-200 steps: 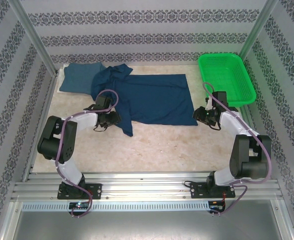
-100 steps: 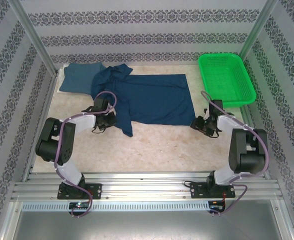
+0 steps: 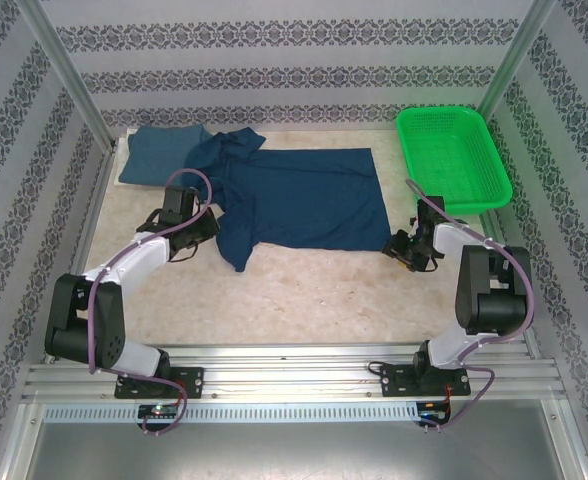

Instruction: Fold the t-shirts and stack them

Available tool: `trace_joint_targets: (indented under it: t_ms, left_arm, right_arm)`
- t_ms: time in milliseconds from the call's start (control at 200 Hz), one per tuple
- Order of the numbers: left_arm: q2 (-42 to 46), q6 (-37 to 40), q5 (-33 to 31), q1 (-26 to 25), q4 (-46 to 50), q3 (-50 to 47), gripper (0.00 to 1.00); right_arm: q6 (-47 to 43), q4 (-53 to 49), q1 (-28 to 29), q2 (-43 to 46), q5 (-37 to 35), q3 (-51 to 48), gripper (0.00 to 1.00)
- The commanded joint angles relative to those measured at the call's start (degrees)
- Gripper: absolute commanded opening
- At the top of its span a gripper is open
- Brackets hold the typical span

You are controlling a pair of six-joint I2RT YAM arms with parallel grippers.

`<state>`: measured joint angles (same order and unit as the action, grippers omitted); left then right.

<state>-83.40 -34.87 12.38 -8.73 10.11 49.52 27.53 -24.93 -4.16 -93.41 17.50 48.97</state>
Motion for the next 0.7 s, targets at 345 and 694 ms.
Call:
trace_joint_targets:
  t_ms: [345, 694]
  left_arm:
    - [1.7, 0.9, 2.8, 2.5, 0.7, -2.4, 0.0]
    - [1.6, 0.9, 4.0, 3.5, -0.5, -3.2, 0.0]
  right_arm:
    - [-0.2, 5.7, 0.5, -4.1, -1.1, 5.7, 0.45]
    - [-1.1, 2.9, 0.6, -6.2, -0.5, 9.0, 0.44]
